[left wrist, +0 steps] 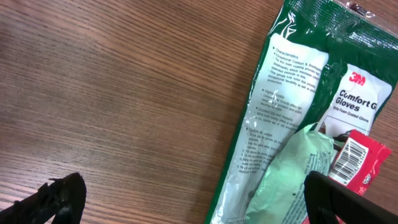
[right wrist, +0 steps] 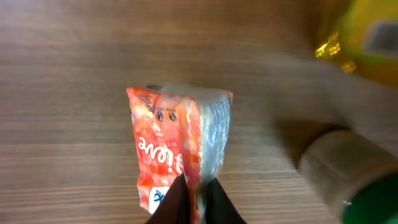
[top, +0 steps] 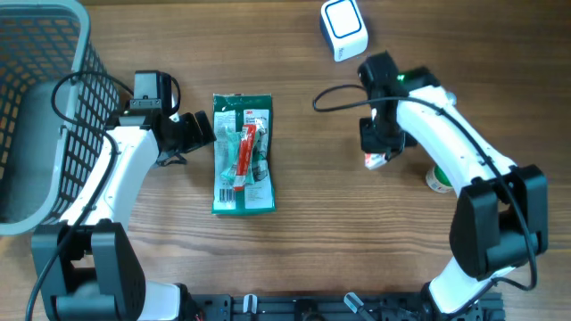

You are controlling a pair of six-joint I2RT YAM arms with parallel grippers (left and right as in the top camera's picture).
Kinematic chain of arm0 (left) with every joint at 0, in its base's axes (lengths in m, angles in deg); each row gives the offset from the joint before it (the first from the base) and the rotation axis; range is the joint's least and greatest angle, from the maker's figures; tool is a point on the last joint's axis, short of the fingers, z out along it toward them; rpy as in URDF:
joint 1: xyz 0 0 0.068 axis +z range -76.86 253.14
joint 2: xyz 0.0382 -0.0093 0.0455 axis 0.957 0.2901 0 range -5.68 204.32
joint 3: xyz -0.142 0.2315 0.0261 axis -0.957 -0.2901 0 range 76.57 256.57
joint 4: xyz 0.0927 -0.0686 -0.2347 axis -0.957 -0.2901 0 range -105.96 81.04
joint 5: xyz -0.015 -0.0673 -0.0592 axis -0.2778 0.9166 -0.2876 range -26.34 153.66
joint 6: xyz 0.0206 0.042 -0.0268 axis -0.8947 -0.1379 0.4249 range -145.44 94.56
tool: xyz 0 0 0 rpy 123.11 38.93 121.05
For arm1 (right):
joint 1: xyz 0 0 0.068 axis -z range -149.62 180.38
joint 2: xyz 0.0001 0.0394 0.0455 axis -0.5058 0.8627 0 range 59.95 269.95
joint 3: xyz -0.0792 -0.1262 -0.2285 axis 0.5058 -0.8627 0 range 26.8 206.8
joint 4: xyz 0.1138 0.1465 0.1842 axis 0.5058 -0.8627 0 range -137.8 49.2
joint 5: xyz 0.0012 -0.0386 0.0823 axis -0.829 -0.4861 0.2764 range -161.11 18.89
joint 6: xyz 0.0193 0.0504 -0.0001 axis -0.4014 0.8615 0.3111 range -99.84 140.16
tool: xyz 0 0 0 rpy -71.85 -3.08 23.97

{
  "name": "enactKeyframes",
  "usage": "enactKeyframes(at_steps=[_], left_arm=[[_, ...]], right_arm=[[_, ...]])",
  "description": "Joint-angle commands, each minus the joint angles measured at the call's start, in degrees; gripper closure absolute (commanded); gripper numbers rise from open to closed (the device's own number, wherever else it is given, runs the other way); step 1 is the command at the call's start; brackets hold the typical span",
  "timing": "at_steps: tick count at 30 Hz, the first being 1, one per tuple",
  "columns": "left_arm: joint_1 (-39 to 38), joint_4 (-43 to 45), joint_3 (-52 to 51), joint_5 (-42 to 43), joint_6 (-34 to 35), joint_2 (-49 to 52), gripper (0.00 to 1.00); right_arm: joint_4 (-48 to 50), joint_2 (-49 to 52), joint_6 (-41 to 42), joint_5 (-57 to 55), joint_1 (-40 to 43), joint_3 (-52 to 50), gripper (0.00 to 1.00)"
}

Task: Scan the item barcode
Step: 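Set the tissue pack on the table and open right gripper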

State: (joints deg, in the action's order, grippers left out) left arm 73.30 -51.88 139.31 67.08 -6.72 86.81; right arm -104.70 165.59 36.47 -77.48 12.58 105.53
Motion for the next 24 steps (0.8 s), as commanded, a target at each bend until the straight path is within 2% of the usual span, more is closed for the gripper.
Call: enactKeyframes(at_steps=[1, 7, 9, 14, 17, 20, 22, 24], left_arm=[[0.1, 0.0, -0.2, -0.3, -0.5, 0.5, 0.00], [0.1, 0.0, -0.2, -0.3, -0.5, 0.5, 0.00], [0.1, 0.0, -0.2, -0.3, -0.5, 0.5, 0.00], [0.1, 0.0, -0.2, -0.3, -0.5, 0.5, 0.00], [0.1, 0.0, -0.2, -0.3, -0.5, 0.5, 0.00], [0.1, 0.0, -0.2, -0.3, -0.5, 0.5, 0.00], [0.1, 0.0, -0.2, -0.3, -0.5, 0.5, 0.00], [0.1, 0.0, -0.2, -0.3, -0.5, 0.5, 0.00]], right_arm=[[5.5, 0.7, 3.5, 1.3, 0.0, -5.5, 0.94], [9.0, 0.7, 4.8, 3.0, 0.0, -8.2, 0.94], [9.1, 0.7, 4.7, 3.0, 0.0, -8.2, 0.82], [9.0, 0.7, 4.7, 3.0, 0.0, -8.2, 0.65], [9.7, 0.6, 4.7, 3.0, 0.0, -8.1, 0.50], [7.8, 0.1, 4.7, 3.0, 0.0, -4.6, 0.41], [7.1, -1.4, 4.7, 4.4, 0.0, -2.2, 0.42], [7.4, -2.8, 4.7, 9.8, 0.0, -2.1, 0.53]])
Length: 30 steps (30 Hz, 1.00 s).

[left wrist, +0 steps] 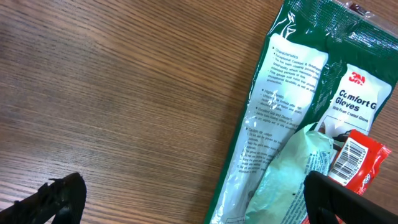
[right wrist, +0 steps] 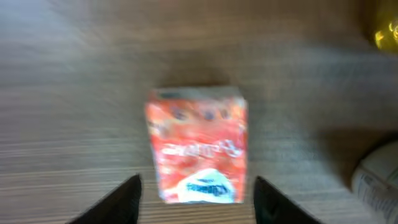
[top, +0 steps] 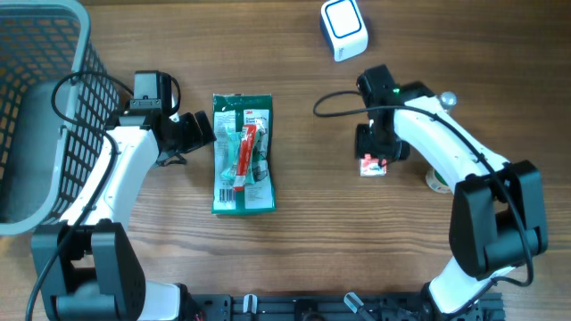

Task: Scan the item barcode
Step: 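Set the tissue pack on the table and open right gripper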

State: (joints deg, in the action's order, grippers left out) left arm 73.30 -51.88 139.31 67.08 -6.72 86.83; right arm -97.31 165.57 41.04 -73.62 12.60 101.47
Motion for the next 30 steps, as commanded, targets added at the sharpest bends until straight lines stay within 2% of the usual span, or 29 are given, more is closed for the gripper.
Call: enactKeyframes(at_steps=[1, 6, 12, 14, 30], left_arm=[[0.1, 0.0, -0.2, -0.3, -0.5, 0.5, 0.00], [0.1, 0.0, -0.2, -0.3, -0.5, 0.5, 0.00], [0.1, 0.0, -0.2, -0.3, -0.5, 0.5, 0.00], [0.1, 0.0, -0.2, -0.3, -0.5, 0.5, 0.00], [0.1, 0.0, -0.2, -0.3, -0.5, 0.5, 0.00]], right_arm=[[0.0, -2.8, 0.2, 8.5, 0.0, 1.9, 0.56], [4.7, -2.6, 0.3, 8.3, -0.4, -1.4, 0.59], [17.0, -2.5, 0.3, 6.9, -0.4, -8.9, 0.60], [18.4, -2.5, 0.3, 4.5, -0.4, -10.8, 0.61], [5.0, -2.8, -1.6, -5.7, -0.3, -9.7, 0.61]])
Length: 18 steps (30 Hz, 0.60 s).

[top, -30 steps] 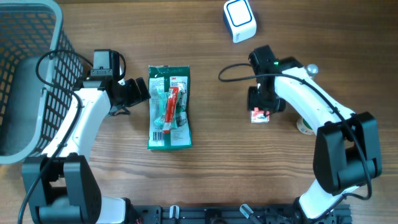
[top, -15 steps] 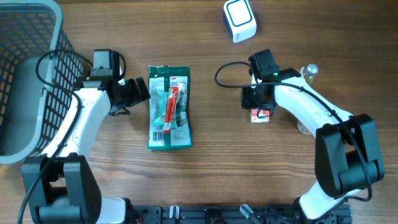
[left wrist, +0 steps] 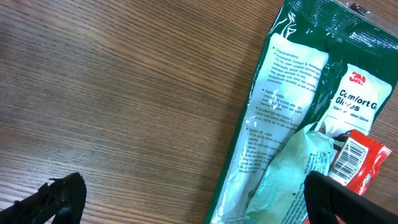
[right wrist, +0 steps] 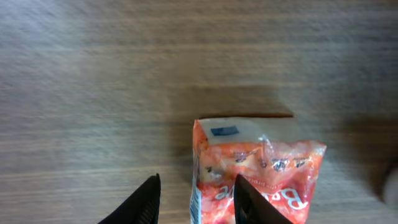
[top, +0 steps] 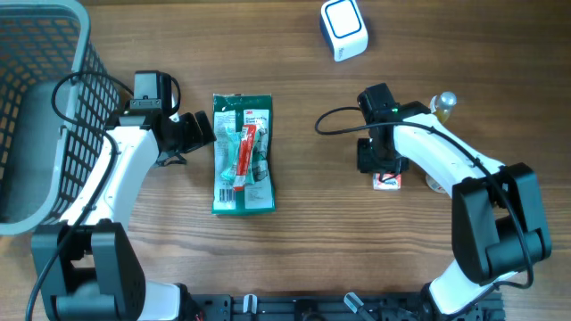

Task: Scan the item barcode
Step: 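Set the tissue pack on the table and open right gripper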

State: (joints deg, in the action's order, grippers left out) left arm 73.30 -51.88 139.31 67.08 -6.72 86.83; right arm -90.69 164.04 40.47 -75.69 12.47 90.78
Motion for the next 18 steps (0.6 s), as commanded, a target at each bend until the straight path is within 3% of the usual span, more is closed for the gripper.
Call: enactKeyframes(at_steps=[1, 7, 9, 13, 18], left_arm=[[0.1, 0.0, -0.2, -0.3, -0.5, 0.5, 0.00], [0.1, 0.0, -0.2, -0.3, -0.5, 0.5, 0.00], [0.1, 0.0, -0.2, -0.3, -0.5, 0.5, 0.00], [0.1, 0.0, -0.2, -0.3, -0.5, 0.5, 0.00], [0.1, 0.0, -0.2, -0.3, -0.5, 0.5, 0.00]], right_arm=[[-2.1, -1.6, -1.3, -3.4, -0.2, 1.6, 0.61], [-1.8, -6.1, -2.7, 12.9, -0.3, 3.0, 0.61], [-2.7, -6.1, -2.1, 13.6, -0.3, 2.8, 0.62], [-0.8, -5.9, 1.4, 13.2, -0.3, 0.4, 0.84], [3.1, -5.9, 2.4, 13.1, -0.3, -4.1, 0.88]])
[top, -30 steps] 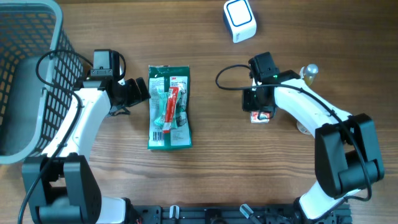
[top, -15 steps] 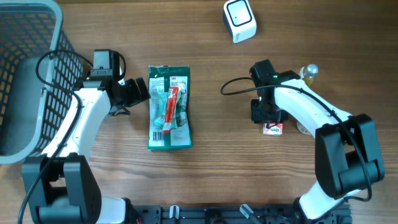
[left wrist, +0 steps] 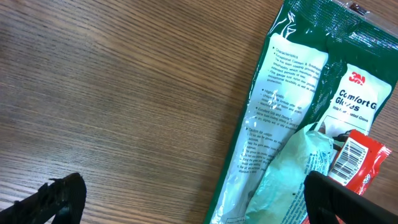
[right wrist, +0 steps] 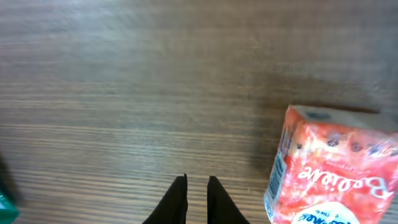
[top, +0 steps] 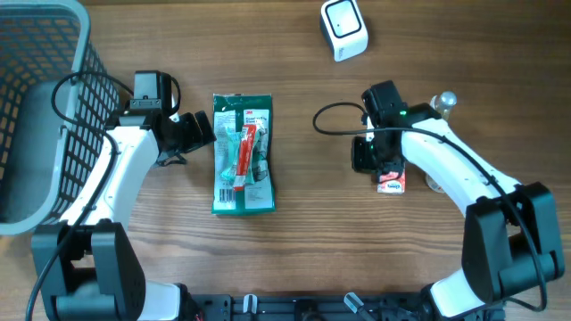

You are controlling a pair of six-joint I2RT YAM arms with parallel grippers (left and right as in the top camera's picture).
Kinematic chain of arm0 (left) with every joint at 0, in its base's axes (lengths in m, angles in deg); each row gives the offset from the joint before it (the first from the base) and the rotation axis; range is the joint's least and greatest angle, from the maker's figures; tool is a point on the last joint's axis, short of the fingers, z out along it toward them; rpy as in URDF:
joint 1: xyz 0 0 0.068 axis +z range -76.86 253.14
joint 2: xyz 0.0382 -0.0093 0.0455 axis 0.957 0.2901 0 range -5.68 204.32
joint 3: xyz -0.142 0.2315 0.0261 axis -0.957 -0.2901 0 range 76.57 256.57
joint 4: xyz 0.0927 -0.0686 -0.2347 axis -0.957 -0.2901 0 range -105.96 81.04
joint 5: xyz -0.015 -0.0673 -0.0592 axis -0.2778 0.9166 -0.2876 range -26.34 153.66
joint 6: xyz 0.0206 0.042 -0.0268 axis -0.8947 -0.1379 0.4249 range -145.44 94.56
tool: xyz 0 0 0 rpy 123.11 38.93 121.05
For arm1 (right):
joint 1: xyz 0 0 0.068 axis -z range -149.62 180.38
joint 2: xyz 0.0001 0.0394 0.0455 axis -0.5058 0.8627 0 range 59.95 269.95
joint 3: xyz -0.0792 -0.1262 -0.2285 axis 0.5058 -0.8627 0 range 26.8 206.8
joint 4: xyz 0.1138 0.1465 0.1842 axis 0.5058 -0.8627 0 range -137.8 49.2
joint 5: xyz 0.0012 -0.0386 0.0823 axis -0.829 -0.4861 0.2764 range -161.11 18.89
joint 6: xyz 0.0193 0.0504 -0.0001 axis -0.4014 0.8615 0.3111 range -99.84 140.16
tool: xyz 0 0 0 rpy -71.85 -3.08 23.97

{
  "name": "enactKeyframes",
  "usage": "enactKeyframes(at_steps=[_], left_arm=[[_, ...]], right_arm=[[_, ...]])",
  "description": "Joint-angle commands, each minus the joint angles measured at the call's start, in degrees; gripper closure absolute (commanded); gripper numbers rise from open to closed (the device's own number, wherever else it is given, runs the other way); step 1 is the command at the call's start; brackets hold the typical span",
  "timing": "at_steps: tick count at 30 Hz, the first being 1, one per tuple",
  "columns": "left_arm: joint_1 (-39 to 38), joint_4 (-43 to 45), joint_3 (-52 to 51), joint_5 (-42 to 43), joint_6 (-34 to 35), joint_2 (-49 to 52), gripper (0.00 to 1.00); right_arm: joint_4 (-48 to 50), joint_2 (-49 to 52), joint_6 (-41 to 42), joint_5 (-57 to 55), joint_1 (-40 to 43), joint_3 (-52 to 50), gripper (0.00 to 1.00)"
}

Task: Scan the item barcode
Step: 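Set the tissue pack on the table and open right gripper, then move right gripper to the red tube on the gloves pack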

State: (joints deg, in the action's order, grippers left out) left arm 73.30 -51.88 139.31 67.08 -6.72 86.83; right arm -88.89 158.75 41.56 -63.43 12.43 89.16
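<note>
A red-and-white snack packet lies on the wooden table, with a barcode on its left side in the right wrist view. My right gripper sits just left of the packet, its fingers shut with nothing between them. The white scanner stands at the far edge. A green glove package lies left of centre with a red barcoded item on it. My left gripper is open beside the package's left edge.
A grey mesh basket fills the far left. A small clear object lies near the right arm, and a bottle cap peeks out beneath it. The right arm's cable loops over the middle of the table.
My right gripper was open around the packet's left part. Now it is shut and empty, further left of the packet. The packet and the left arm have not moved.
My right gripper first held the red packet, shut on it above the table. Then it was open with the packet lying below it. Later the packet lay a little further right, partly between the open fingers. Now the gripper is shut beside it. The left arm stayed still.
</note>
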Motion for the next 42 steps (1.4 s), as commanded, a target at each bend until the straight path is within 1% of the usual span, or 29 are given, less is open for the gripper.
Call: enactKeyframes(at_steps=[1, 5, 8, 13, 18, 20, 22, 23, 26, 29, 30, 31, 32, 33, 34, 35, 36, 37, 39, 42], left_arm=[[0.1, 0.0, -0.2, -0.3, -0.5, 0.5, 0.00], [0.1, 0.0, -0.2, -0.3, -0.5, 0.5, 0.00], [0.1, 0.0, -0.2, -0.3, -0.5, 0.5, 0.00], [0.1, 0.0, -0.2, -0.3, -0.5, 0.5, 0.00], [0.1, 0.0, -0.2, -0.3, -0.5, 0.5, 0.00], [0.1, 0.0, -0.2, -0.3, -0.5, 0.5, 0.00], [0.1, 0.0, -0.2, -0.3, -0.5, 0.5, 0.00], [0.1, 0.0, -0.2, -0.3, -0.5, 0.5, 0.00], [0.1, 0.0, -0.2, -0.3, -0.5, 0.5, 0.00], [0.1, 0.0, -0.2, -0.3, -0.5, 0.5, 0.00], [0.1, 0.0, -0.2, -0.3, -0.5, 0.5, 0.00], [0.1, 0.0, -0.2, -0.3, -0.5, 0.5, 0.00], [0.1, 0.0, -0.2, -0.3, -0.5, 0.5, 0.00], [0.1, 0.0, -0.2, -0.3, -0.5, 0.5, 0.00], [0.1, 0.0, -0.2, -0.3, -0.5, 0.5, 0.00], [0.1, 0.0, -0.2, -0.3, -0.5, 0.5, 0.00], [0.1, 0.0, -0.2, -0.3, -0.5, 0.5, 0.00], [0.1, 0.0, -0.2, -0.3, -0.5, 0.5, 0.00], [0.1, 0.0, -0.2, -0.3, -0.5, 0.5, 0.00], [0.1, 0.0, -0.2, -0.3, -0.5, 0.5, 0.00]], right_arm=[[1.7, -0.7, 1.4, 0.6, -0.2, -3.1, 0.88], [0.7, -0.7, 3.0, -3.7, -0.2, -4.0, 0.88], [-1.5, -0.7, 5.7, -8.6, -0.2, -4.0, 0.89], [-4.4, -0.7, 5.8, -15.3, -0.2, -4.0, 0.89], [-4.9, -0.7, 5.7, -14.6, -0.2, -4.0, 0.89], [-4.2, -0.7, 5.5, -8.7, -0.2, -3.9, 0.88], [-1.8, -0.7, 5.5, 0.7, -0.3, -3.9, 0.88], [1.0, -0.7, 5.6, 5.1, -0.9, -3.9, 0.88], [8.7, -0.7, 8.0, 7.0, -4.3, -3.9, 0.88], [17.9, -0.7, 8.8, 7.4, -9.4, -3.9, 0.83], [20.7, -0.7, 8.8, 7.4, -10.5, -3.9, 0.79], [23.1, -0.7, 8.8, 7.4, -11.4, -3.9, 0.79], [25.6, -0.7, 8.7, 7.4, -12.3, -3.9, 0.76], [28.6, -0.7, 8.7, 7.4, -12.8, -3.9, 0.69], [30.7, -0.7, 8.7, 7.4, -12.9, -3.9, 0.53], [33.9, -0.7, 8.7, 7.4, -12.8, -3.9, 0.33], [35.8, -0.7, 8.6, 7.4, -12.8, -3.9, 0.06], [37.5, -0.7, 8.6, 7.4, -12.8, -3.9, 0.00], [40.5, -0.7, 8.9, 7.5, -12.9, -3.9, 0.01], [41.2, -0.7, 8.8, 12.0, -13.8, -3.9, 0.01]])
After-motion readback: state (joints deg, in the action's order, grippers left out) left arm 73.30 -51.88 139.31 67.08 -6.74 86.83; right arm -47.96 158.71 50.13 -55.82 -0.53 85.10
